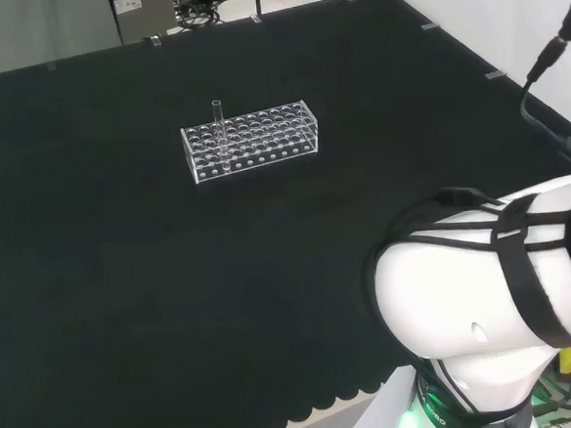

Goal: Pick up the test tube.

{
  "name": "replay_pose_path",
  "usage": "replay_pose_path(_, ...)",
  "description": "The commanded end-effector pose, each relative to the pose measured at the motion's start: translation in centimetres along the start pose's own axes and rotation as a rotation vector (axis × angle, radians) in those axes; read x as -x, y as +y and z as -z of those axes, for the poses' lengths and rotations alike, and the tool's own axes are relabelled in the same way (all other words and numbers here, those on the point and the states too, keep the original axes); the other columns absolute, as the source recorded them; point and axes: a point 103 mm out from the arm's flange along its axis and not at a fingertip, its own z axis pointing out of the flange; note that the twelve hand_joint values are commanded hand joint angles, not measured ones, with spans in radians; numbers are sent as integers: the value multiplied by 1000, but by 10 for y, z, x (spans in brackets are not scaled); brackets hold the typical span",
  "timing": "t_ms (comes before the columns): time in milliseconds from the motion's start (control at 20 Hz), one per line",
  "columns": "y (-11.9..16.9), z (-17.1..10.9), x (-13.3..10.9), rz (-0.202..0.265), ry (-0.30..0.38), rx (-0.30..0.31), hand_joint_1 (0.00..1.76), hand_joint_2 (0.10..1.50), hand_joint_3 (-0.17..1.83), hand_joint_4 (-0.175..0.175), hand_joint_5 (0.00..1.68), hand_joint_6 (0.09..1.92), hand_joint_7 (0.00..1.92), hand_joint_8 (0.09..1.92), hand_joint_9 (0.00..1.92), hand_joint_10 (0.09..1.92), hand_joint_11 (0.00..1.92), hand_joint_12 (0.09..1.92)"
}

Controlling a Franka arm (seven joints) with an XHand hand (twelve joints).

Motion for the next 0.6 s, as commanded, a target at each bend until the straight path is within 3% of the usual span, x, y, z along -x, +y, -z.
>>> replay_pose_path(50,50,-5,-10,63,-16,6,713,795,343,-82,180,87,80,816,49,921,0,1528)
replay_pose_path(300,82,-22,-13,76,-6,-53,785,722,492,-103,298,87,219,878,197,939,23,1595)
replay_pose_path(350,87,-27,-13,61,-20,-72,784,719,503,-105,308,87,234,881,217,937,36,1598)
replay_pose_path(600,113,-55,-16,76,-9,-131,771,713,540,-110,340,87,301,890,360,910,175,1557)
